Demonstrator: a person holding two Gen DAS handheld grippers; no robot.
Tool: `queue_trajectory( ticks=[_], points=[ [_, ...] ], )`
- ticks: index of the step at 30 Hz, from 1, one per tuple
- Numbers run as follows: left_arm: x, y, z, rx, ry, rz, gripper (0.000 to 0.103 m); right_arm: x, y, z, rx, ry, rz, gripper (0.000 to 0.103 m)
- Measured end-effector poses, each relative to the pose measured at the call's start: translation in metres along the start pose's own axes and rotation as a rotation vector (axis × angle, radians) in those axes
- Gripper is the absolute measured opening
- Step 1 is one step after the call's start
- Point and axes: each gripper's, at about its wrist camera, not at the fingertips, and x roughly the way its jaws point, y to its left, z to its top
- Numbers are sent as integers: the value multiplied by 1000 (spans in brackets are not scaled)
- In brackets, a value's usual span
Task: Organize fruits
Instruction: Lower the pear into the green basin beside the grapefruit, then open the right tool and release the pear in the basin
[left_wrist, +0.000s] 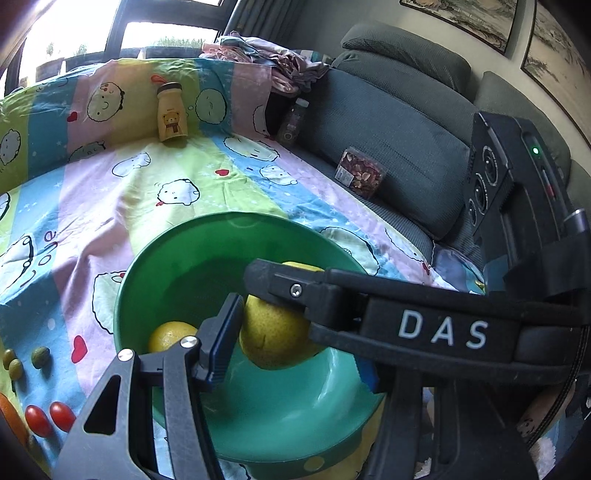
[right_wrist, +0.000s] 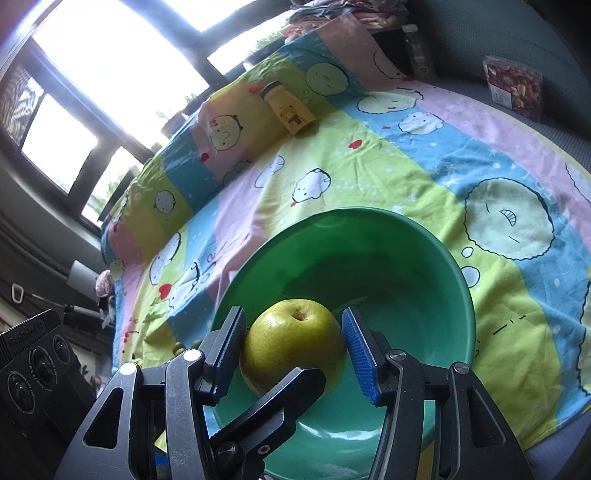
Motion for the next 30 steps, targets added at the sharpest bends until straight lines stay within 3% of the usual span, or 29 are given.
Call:
queue_trajectory(
  ticks=[8, 15, 19, 25, 30],
  points=[
    [14, 3, -1, -67, 58, -55, 53, 4, -9, 1, 20, 17, -64, 57],
    [-5, 3, -5, -62, 2, -13, 56, 2, -4, 0, 7, -21, -118, 59],
    [-33, 18, -8, -110, -45, 12, 68, -3, 5, 0, -20, -75, -140, 63],
    [-93, 50, -22, -145, -150, 138, 86, -8, 35, -6, -99, -144, -93, 73],
    [-140, 86, -42, -200, -194, 284, 93, -2, 64, -15, -179, -152, -26, 83]
  ],
)
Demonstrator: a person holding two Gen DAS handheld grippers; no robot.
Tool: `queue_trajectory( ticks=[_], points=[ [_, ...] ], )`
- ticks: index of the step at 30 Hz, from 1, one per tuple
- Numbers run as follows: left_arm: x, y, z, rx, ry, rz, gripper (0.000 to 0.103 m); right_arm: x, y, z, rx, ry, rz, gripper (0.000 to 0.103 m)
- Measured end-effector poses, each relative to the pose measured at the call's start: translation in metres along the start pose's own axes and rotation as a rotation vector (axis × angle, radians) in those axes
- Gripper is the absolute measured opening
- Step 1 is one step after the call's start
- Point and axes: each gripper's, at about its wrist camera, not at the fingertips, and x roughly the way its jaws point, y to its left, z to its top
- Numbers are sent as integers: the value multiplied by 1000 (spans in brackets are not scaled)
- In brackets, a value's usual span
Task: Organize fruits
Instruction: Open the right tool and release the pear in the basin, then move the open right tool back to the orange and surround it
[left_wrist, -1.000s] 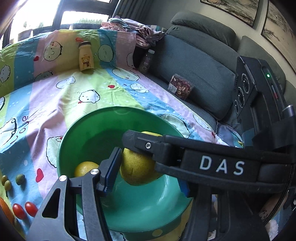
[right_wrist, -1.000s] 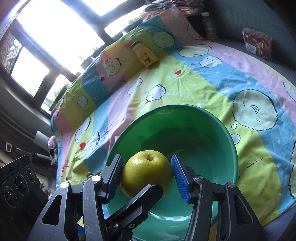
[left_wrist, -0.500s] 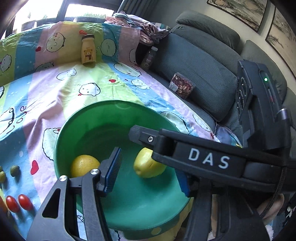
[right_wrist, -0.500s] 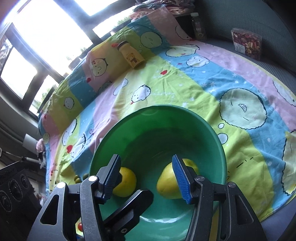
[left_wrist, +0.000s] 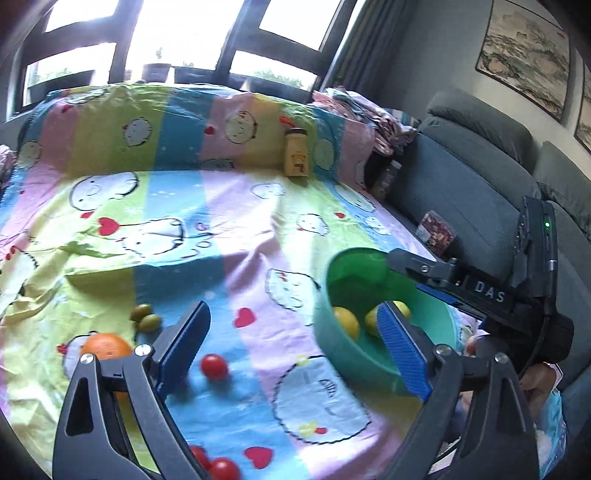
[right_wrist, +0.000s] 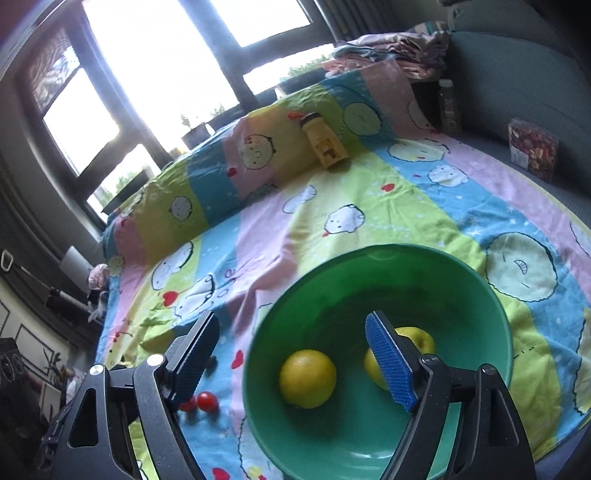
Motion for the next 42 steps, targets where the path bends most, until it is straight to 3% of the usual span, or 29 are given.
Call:
queue_trajectory(
  ticks=[5, 11, 16, 22, 25, 30, 36, 37, 42],
  points=[
    [-21, 55, -9, -97, -68, 143, 97, 8, 29, -8, -54, -8, 37, 83],
    [-27, 108, -20, -190, -64, 240, 97, 27, 64, -23, -103, 40, 103, 84],
    [-25, 133, -22, -269, -42, 261, 97, 40, 95, -39, -196, 94, 130, 84],
    [-17, 143, -24, -284, 1, 292, 96, 58, 121, -46, -241, 191, 198, 84],
    [-13, 147, -27, -300, 48, 246, 96, 73, 136, -44, -235, 275, 235, 84],
    [-2, 139, -31, -257, 106, 264, 93, 109, 168, -45, -255, 456, 322, 84],
    [14, 136, -39, -261, 178, 263, 86, 151, 182, -69, -281, 616, 325, 84],
    [15, 136, -40, -260, 184, 267, 82, 156, 183, -73, -278, 640, 328, 84],
    [21, 146, -44, -319, 216, 264, 81, 170, 184, -80, -282, 689, 342, 84]
  ],
)
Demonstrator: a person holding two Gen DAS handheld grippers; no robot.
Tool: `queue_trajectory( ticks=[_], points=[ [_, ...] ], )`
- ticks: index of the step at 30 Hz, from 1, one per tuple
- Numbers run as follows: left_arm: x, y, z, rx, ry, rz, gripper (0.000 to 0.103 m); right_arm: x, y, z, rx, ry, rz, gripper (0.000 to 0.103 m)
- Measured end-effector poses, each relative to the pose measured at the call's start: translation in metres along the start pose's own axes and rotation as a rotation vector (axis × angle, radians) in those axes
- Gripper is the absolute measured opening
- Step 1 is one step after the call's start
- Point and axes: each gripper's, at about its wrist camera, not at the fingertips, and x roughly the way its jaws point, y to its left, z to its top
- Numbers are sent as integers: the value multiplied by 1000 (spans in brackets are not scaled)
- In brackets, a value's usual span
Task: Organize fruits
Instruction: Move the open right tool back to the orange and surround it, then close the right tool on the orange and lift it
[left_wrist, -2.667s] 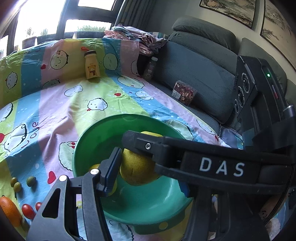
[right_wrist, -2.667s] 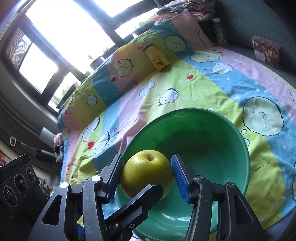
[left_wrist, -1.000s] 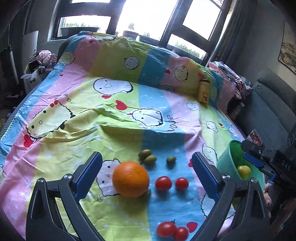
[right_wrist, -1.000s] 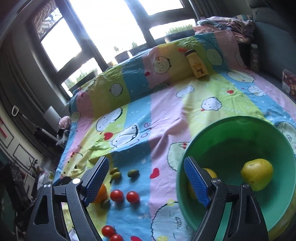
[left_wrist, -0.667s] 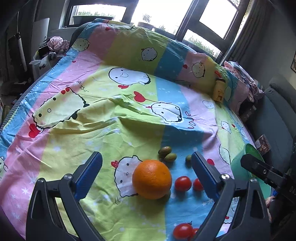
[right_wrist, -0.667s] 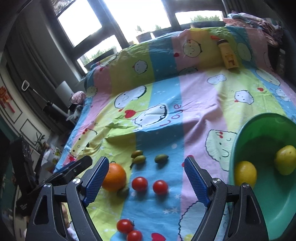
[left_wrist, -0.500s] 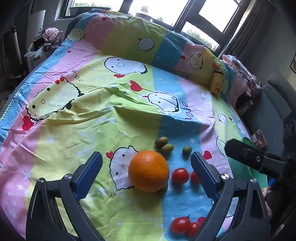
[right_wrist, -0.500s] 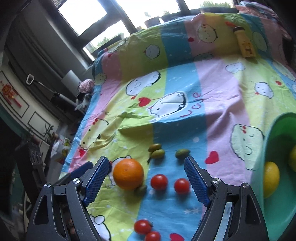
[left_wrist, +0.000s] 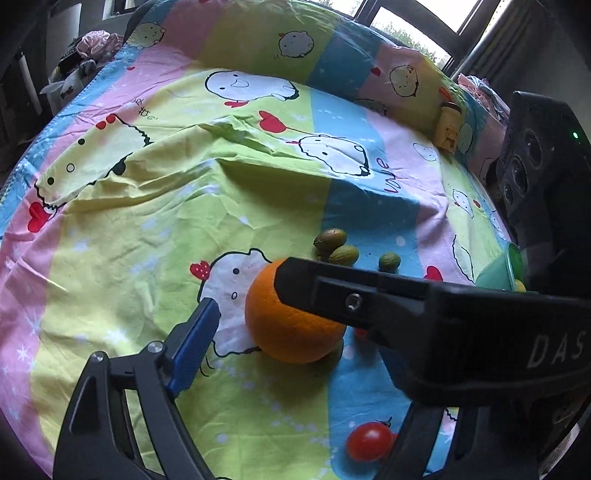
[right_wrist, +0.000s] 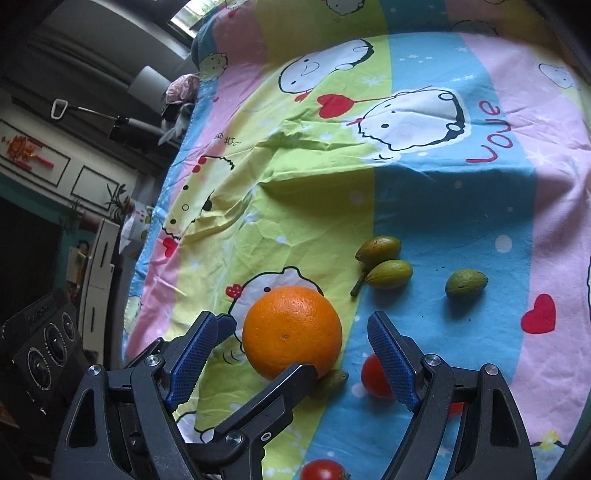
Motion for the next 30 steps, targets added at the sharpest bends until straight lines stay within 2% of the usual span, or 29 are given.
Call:
queue_trajectory(
  ticks=[11, 17, 22, 30],
  points=[
    [8, 2, -2, -23, 35, -30, 74, 18, -2, 4, 1, 48, -22, 83],
    [13, 4, -3, -41, 60, -49, 62, 22, -3, 4, -8, 62, -5, 75],
    [12, 2, -4, -31, 52, -40, 62, 21, -4, 2, -9, 66, 28, 68],
    [12, 3, -4, -41, 52, -43, 61, 18, -1, -1, -7, 48, 29, 67]
  ],
)
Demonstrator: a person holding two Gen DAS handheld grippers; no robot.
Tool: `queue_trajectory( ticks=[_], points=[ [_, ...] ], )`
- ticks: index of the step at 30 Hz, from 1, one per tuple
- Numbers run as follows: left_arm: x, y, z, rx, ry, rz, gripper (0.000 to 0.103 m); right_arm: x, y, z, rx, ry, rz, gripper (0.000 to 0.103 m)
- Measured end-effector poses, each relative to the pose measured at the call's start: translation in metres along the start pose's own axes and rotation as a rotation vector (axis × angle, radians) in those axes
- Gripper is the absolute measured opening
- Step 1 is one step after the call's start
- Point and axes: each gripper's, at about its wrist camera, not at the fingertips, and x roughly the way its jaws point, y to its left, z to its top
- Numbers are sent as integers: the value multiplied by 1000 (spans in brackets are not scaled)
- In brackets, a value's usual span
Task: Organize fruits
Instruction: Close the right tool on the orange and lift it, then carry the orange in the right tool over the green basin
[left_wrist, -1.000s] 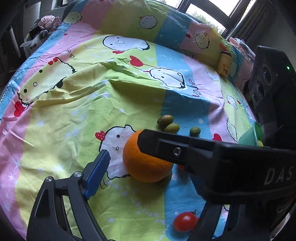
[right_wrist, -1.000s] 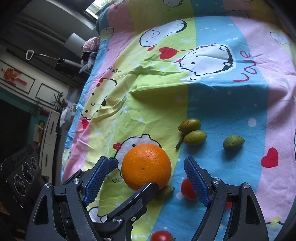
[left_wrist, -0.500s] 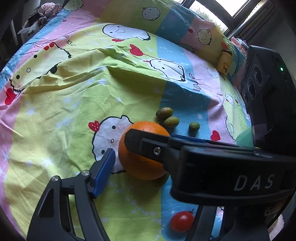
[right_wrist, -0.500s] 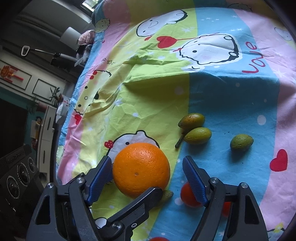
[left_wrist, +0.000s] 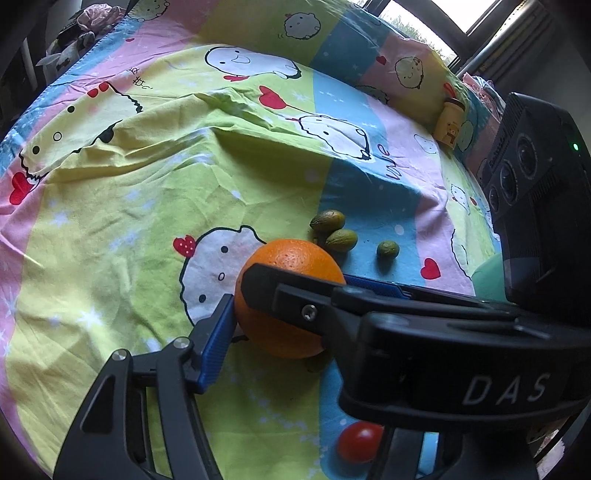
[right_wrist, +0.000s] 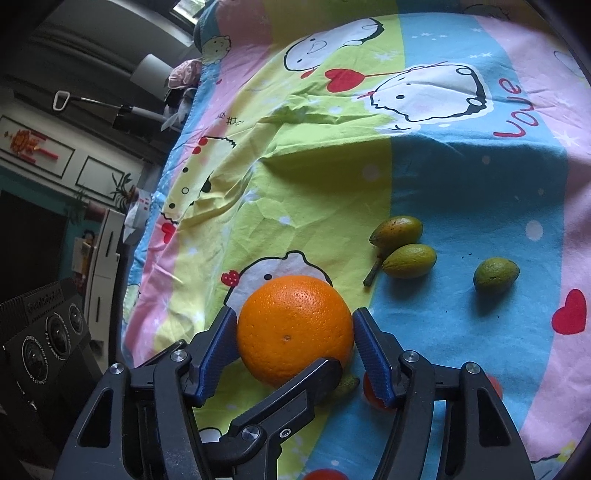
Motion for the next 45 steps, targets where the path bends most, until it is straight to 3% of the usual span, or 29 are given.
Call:
queue_trajectory(
  ticks=[24, 45],
  points=[
    [-31, -24, -5, 92, -110, -66, 61, -41, 15, -18, -32, -163, -45, 67],
    [-71, -73, -14, 237, -269, -135, 61, -109, 26, -49, -50, -386, -77, 67]
  ],
)
